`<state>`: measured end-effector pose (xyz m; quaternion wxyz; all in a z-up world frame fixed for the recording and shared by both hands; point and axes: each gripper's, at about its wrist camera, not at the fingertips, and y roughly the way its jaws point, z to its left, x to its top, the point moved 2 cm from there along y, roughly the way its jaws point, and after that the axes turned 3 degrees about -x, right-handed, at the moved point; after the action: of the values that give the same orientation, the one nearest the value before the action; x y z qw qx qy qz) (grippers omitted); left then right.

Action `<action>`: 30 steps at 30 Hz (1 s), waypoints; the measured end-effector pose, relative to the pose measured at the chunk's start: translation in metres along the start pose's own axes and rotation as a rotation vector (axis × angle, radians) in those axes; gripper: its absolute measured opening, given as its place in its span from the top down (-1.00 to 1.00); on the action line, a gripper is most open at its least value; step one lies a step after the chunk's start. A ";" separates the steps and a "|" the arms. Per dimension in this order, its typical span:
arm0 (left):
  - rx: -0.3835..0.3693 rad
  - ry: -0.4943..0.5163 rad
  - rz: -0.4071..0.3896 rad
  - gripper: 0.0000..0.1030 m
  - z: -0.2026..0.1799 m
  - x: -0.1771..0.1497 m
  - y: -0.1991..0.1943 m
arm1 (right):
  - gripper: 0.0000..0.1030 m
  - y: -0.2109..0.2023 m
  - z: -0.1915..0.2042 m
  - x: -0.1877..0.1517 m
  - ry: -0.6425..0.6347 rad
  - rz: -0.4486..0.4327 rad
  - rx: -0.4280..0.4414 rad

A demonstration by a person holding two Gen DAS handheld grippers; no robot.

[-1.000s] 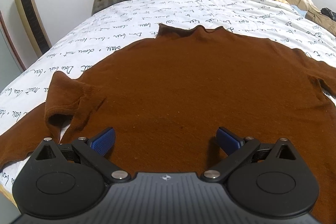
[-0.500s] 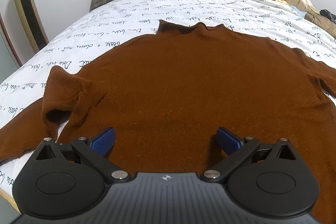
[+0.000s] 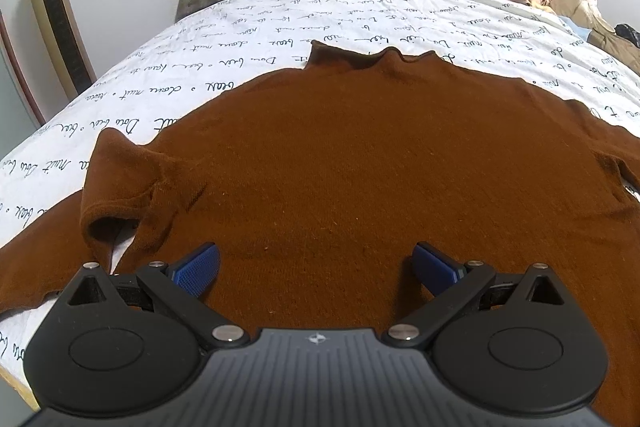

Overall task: Fold small clothes
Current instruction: 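Carry the held sleeve across the sweater body and lay it down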

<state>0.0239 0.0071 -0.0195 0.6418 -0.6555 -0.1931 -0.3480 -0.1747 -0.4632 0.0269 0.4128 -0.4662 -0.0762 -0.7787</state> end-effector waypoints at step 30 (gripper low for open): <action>0.023 -0.069 0.010 -1.00 0.041 -0.012 -0.010 | 0.78 -0.015 0.327 -0.227 -0.567 0.421 0.531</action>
<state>0.0170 0.0506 -0.0179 0.6440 -0.6606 -0.2158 -0.3199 0.0824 -0.1589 0.0332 0.6308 -0.5445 -0.2873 -0.4723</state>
